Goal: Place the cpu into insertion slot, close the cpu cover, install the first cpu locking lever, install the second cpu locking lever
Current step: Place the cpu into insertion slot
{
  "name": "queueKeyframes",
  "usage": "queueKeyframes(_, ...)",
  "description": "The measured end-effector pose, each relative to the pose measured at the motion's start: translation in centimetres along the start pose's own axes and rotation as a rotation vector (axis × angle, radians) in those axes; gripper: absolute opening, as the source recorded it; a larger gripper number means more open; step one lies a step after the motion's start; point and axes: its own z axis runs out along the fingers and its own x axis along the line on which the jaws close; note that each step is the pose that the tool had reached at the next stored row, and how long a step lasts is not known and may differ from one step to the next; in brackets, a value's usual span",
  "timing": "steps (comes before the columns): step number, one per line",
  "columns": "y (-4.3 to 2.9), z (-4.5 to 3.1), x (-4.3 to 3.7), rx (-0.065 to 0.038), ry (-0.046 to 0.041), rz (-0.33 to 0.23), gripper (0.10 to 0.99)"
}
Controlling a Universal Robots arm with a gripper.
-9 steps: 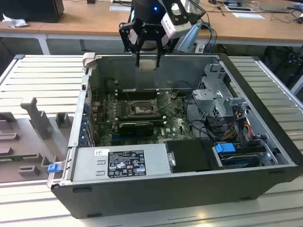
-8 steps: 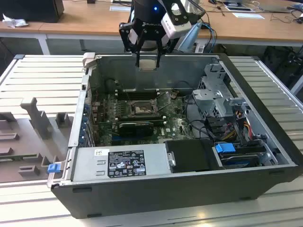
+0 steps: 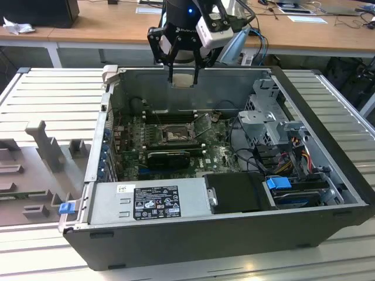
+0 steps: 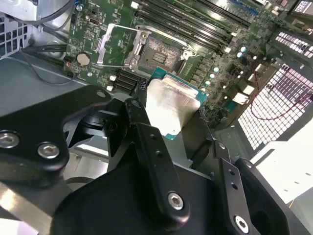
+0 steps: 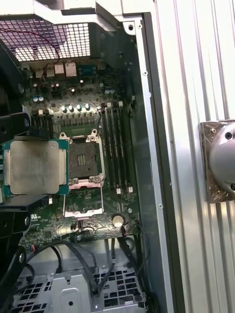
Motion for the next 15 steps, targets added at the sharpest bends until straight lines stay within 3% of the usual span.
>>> queueKeyframes(11, -0.02, 0.25, 0.00, 0.000, -0.0001, 0.000, 0.529)
queueKeyframes(15, -0.02, 0.27, -0.01, -0.001, -0.0026, 0.029, 0.529)
